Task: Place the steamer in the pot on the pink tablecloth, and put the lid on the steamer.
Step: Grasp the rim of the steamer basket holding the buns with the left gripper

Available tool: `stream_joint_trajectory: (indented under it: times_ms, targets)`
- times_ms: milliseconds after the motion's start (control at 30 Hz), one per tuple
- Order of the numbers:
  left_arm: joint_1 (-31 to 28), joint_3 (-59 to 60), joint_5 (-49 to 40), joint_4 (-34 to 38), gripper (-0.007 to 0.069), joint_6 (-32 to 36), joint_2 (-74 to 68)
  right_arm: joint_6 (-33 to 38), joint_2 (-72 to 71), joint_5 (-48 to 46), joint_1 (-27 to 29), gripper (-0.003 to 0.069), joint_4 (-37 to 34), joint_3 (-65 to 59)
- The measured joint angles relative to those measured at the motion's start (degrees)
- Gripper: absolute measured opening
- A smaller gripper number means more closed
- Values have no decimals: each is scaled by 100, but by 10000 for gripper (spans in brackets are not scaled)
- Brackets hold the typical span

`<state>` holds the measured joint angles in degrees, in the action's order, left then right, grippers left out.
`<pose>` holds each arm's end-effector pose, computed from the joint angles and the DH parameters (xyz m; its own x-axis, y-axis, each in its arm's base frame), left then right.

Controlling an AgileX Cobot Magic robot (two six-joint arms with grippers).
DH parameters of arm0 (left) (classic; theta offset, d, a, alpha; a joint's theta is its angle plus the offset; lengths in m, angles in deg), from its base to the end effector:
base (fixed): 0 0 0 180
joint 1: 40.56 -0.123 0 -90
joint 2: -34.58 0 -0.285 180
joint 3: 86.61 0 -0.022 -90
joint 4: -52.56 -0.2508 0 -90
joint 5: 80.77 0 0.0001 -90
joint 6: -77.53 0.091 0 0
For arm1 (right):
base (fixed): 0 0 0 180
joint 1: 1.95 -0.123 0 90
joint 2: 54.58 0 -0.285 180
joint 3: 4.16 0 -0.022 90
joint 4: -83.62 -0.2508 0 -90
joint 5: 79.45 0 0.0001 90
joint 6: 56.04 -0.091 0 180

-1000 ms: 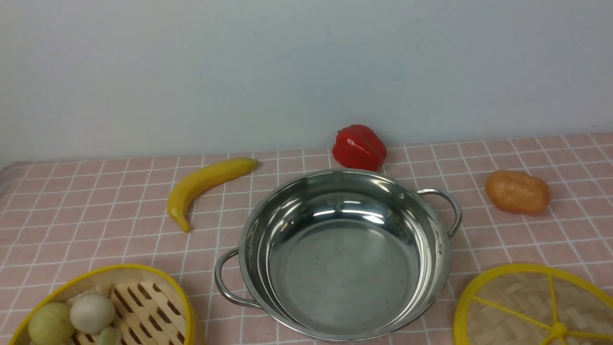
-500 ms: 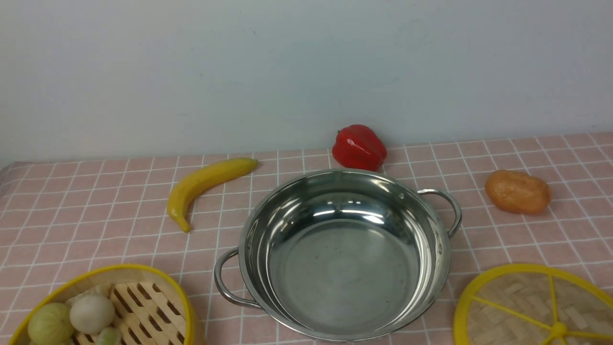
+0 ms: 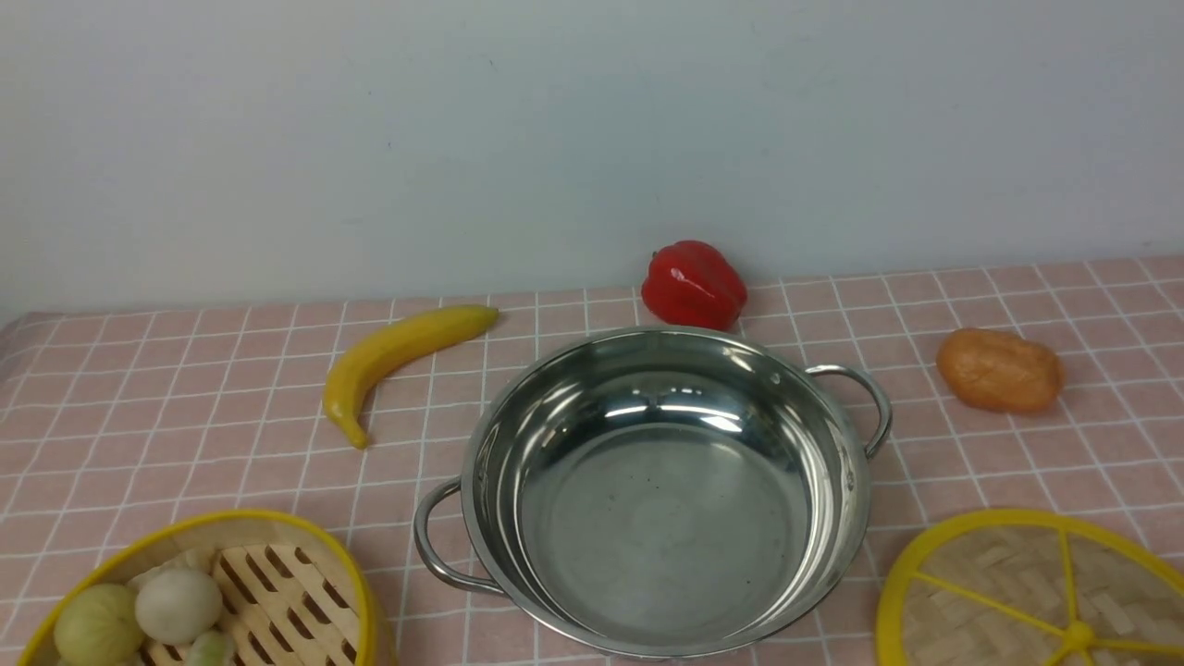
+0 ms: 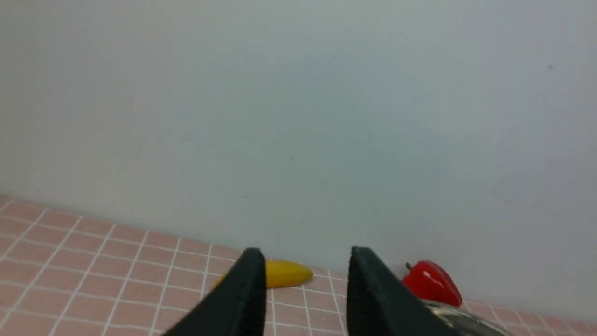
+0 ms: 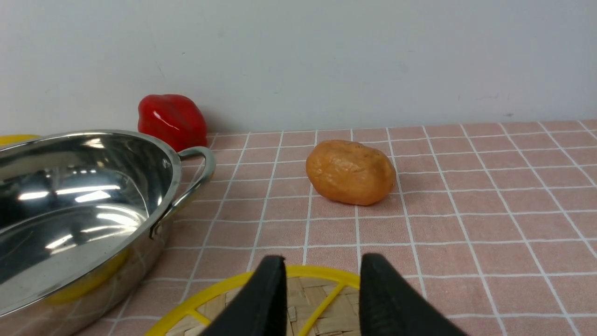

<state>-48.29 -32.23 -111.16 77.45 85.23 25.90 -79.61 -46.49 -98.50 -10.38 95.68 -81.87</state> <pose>0.0232 -0.0164 0.2975 -0.0374 -0.2455 -0.9687 0.0726 0.9661 -0.2476 0.0546 0.0018 0.1807 -0.2585 0.1740 -0.9502 -0.0271 0.9819 0.1872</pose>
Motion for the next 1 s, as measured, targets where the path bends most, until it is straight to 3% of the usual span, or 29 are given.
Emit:
stream_joint_trajectory:
  times_ms: [233, 333, 500, 633, 733, 867, 1000]
  targets:
    - [0, -1029, -2131, 38, 243, 366, -761, 0, 0, 14, 0, 242, 94, 0]
    - [0, -1108, -2392, 54, 243, 415, -998, -28, 0, 214, 0, 242, 132, 0]
    - [0, -1114, -2367, 54, 243, 672, -1162, -449, 0, 1524, 0, 242, -514, 0]
    - [0, -1126, -2360, 141, 243, 951, -1385, -1241, 0, 2860, 0, 242, -1207, 0]
    - [0, -1135, -2694, 392, 243, 1573, -1926, -1989, 0, 3432, 0, 242, -1426, 0]
    - [0, -1293, -3270, 515, 243, 2293, -2786, -2697, 0, 3627, 0, 242, -1436, 0]
    - [0, -1564, -3692, 453, 243, 2428, -3825, -3088, 0, 3650, 0, 242, -798, 0]
